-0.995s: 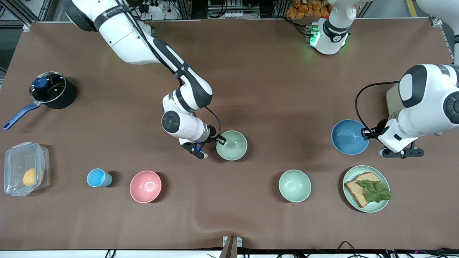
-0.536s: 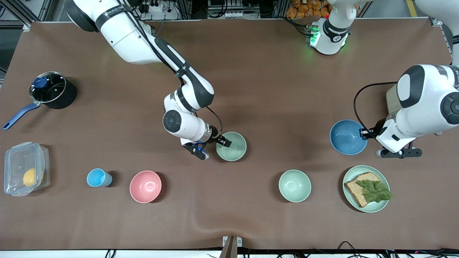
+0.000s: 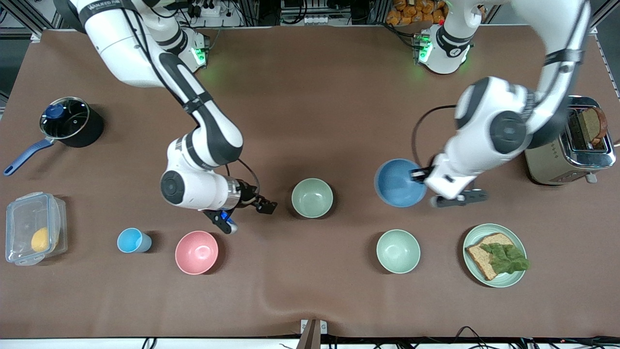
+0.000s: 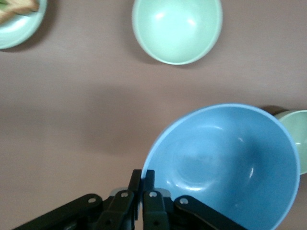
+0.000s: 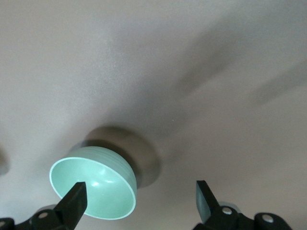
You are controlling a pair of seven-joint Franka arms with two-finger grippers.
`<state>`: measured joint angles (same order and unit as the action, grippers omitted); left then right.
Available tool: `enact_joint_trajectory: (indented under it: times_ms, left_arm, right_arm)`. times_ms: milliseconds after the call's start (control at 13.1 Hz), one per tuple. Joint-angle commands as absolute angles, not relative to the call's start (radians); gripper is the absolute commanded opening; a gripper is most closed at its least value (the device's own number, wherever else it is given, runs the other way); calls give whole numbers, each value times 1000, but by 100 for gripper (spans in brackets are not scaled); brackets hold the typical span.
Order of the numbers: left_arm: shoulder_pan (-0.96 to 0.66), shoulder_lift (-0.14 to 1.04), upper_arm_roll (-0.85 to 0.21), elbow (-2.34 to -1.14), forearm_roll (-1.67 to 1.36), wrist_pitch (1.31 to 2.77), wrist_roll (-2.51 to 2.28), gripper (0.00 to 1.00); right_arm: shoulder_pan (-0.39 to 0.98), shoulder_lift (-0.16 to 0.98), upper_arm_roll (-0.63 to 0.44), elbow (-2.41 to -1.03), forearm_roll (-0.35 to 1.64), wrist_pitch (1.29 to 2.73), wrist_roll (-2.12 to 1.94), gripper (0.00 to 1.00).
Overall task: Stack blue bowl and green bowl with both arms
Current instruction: 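Carry the blue bowl with the left gripper over the green bowl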
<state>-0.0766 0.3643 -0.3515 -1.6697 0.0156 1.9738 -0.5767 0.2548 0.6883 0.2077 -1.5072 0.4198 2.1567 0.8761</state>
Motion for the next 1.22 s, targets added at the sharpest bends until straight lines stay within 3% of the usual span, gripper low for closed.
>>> enact_joint_trajectory:
  times_ms: [0,306,536,1148]
  left_arm:
    - [-136,461,-345,-1586,3,2025,-688,0]
    - [-207,549,-342,-1503,11,2040,-831,0]
    - [-232,564,-341,-1505,12,2071,-870,0]
    - [-296,621,-334,-1505,34,2134,-937,0]
  right_arm:
    - [273,698,215,-1494,462,2207,1051,100]
    - [296,761,189,-1459,428,2266,1173,100]
    - [385,790,114,-1456,403,2354,1224,100]
    - [434,824,100,-1462,402,2419,1278,100]
